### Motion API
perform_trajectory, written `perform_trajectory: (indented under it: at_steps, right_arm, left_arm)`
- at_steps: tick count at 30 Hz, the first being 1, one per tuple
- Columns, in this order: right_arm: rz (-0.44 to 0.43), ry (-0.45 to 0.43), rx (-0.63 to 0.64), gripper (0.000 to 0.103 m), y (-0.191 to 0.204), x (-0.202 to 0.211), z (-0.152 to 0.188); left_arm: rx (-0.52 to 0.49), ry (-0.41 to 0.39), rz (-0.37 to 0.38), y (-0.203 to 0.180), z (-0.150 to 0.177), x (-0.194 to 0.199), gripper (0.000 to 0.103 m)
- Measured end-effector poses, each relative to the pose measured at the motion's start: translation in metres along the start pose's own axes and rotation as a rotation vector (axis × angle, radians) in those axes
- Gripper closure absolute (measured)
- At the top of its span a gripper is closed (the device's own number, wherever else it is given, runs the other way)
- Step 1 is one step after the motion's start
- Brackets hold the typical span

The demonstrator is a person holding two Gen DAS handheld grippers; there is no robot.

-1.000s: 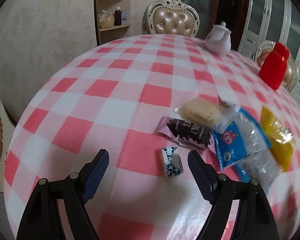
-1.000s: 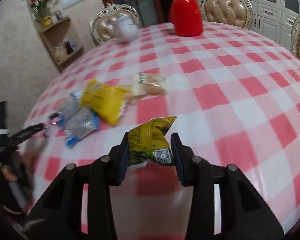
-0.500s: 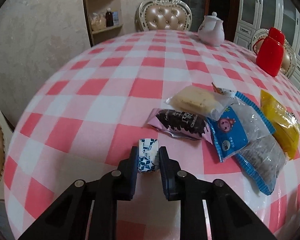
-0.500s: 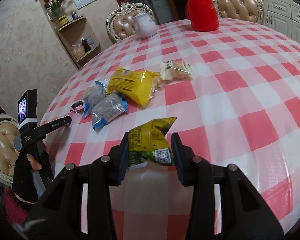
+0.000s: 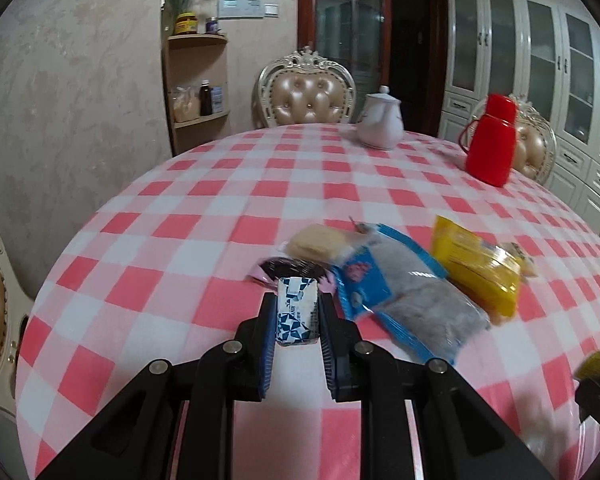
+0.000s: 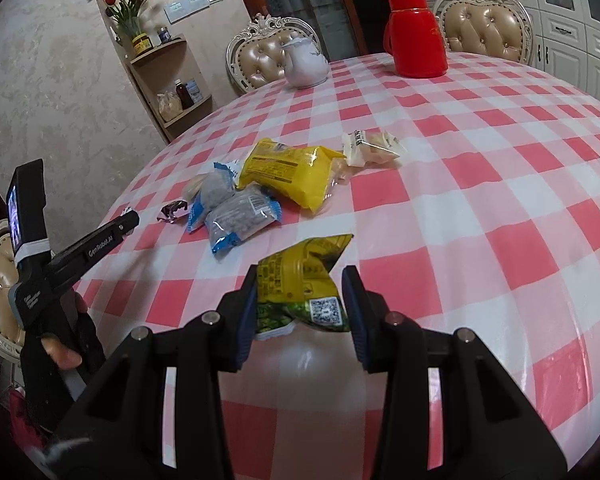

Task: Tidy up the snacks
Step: 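Carry both held snacks over to the white box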

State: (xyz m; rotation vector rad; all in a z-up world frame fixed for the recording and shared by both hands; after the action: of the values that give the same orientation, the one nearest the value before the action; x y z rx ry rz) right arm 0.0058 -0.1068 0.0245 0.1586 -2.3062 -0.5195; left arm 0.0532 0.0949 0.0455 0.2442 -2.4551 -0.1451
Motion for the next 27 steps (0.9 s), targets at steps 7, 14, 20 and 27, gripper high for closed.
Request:
perform_trajectory:
  at_steps: [7,14,20,27]
  right_arm:
    - [0.005,-0.012,-0.008,0.059,0.001,0.007,0.009]
    - [0.006,-0.025,-0.012,0.059,0.002,0.015,0.016]
    - [-0.013,-0.040,-0.034,0.059,0.000,0.030,0.030]
    - [-0.057,-0.094,-0.101,0.059,-0.016,0.072,0.048]
  left_arm:
    - [-0.027,-0.012,0.003,-0.015,0.006,0.012,0.082]
    - [-0.034,-0.023,0.017,-0.024,0.017,0.028,0.082]
    - [-0.007,-0.052,0.053,-0.028,0.031,0.051,0.082]
    - [0.156,-0.131,0.256,-0.010,0.047,0.086,0.082]
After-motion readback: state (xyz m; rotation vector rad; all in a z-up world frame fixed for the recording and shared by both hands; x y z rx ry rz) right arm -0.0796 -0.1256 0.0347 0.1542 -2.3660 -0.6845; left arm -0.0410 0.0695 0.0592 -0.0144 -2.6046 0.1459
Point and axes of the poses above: each gripper's, at about its wrist camera, not at the fingertips, and x roughly against the way its jaws point, y to its left, z to its underside, the point moved 2 cm from there along -x, roughly the way its jaws point, and after that the axes turned 13 degrees about -x, right-handed, at the moved point
